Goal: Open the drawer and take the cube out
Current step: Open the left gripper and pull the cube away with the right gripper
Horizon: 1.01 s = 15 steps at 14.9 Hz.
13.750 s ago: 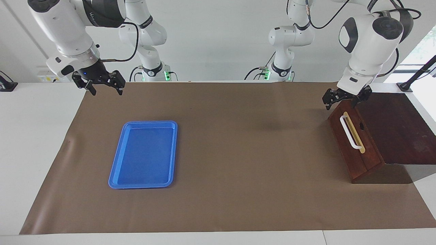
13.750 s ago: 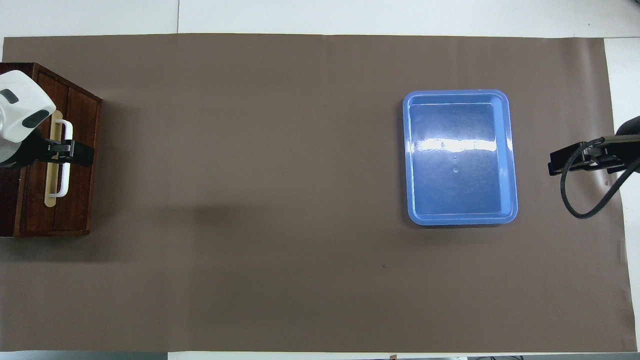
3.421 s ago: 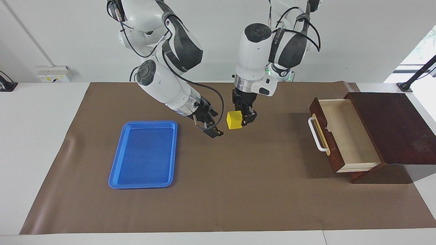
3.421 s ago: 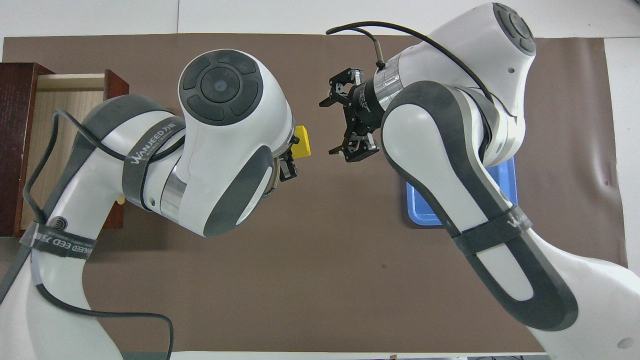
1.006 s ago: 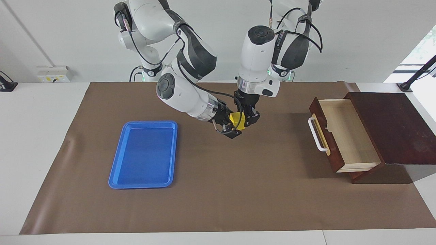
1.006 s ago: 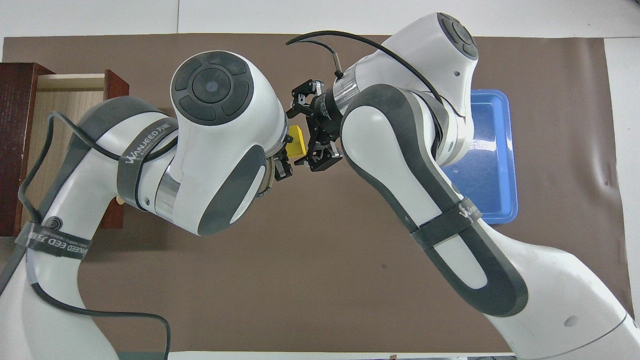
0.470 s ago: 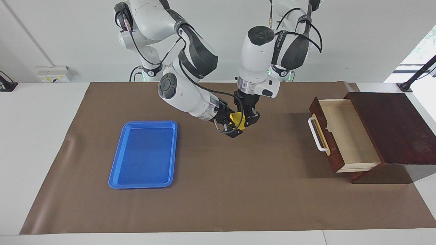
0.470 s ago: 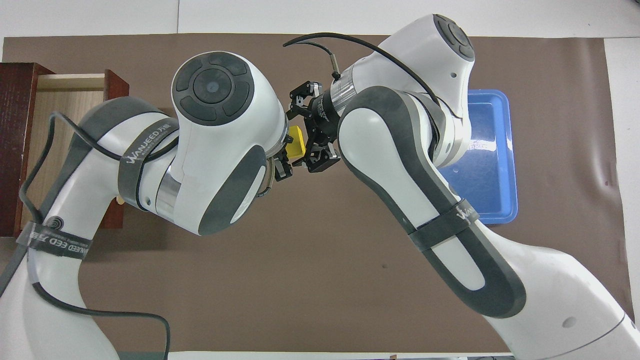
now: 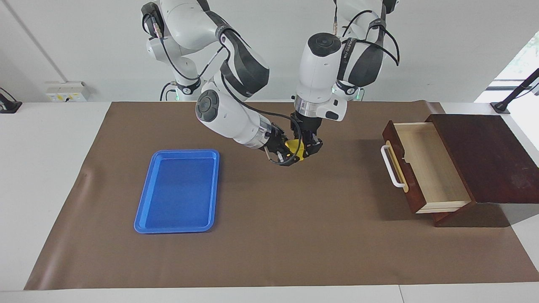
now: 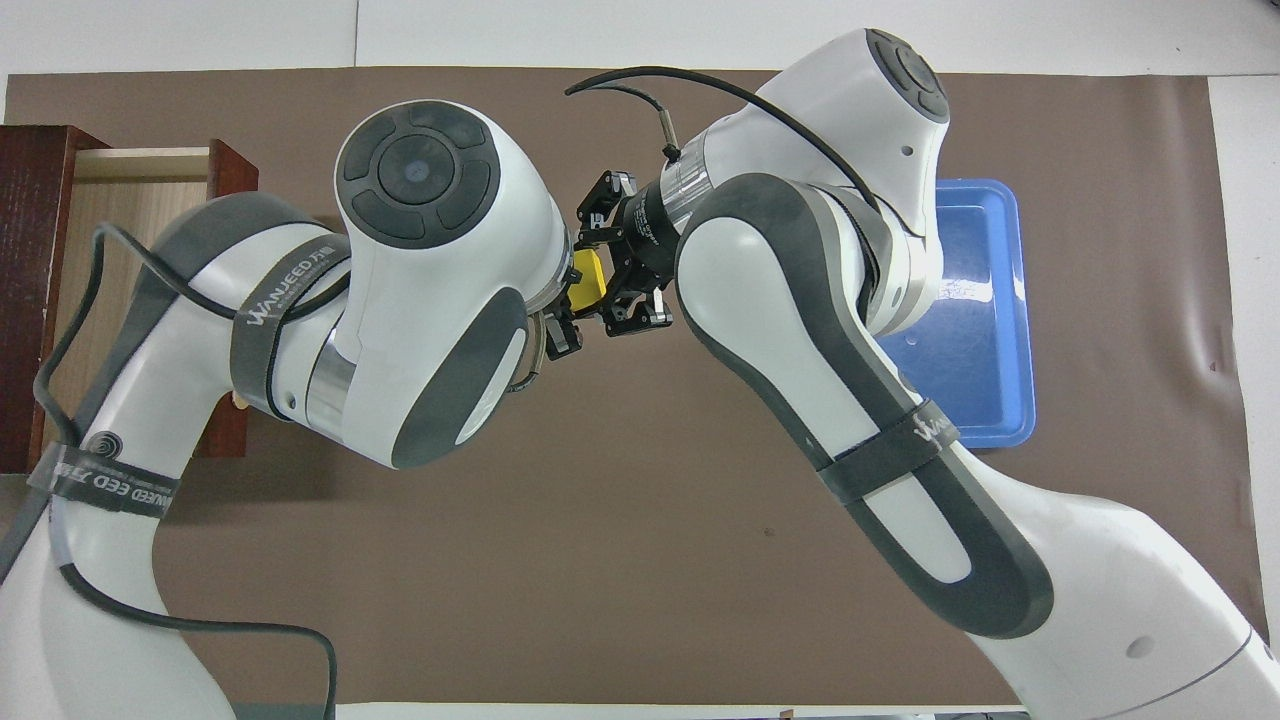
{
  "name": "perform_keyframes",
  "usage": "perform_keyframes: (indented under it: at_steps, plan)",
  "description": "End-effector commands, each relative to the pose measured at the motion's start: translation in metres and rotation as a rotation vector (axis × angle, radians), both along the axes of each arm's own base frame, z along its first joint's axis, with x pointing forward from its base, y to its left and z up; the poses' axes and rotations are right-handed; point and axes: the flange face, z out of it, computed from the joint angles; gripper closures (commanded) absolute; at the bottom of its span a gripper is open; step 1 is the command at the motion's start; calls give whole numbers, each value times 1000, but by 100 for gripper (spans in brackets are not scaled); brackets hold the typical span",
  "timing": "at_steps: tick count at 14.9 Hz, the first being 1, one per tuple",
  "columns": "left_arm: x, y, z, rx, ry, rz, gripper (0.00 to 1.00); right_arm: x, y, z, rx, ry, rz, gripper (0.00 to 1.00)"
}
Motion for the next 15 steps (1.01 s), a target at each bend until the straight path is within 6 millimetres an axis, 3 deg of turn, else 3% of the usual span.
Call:
perform_keyframes:
  at_steps: [1,4,5,6,7,10,12,13,15]
  plan:
    - [-10,2,2,-20,7,3,100,1,-7,7,23,-9,-27,100]
    - [-10,2,3,-21,5,-4,100,7,-19,11,26,-13,-44,100]
    - [-10,2,2,-20,5,-10,71,9,-23,11,27,-18,-44,100]
    - [-9,2,2,-19,4,-12,12,11,-27,11,30,-26,-43,100]
    - [-8,4,3,-19,2,-11,0,14,-35,8,31,-38,-33,100]
    - [-2,16,2,-6,11,-37,0,26,-68,6,50,-62,-41,100]
    - [9,40,-1,8,33,-17,0,35,-92,5,67,-65,-56,100]
    - [18,59,-6,17,48,-3,0,39,-111,-1,66,-60,-69,100]
    - [31,100,-15,21,66,8,0,45,-171,-14,67,-54,-86,100]
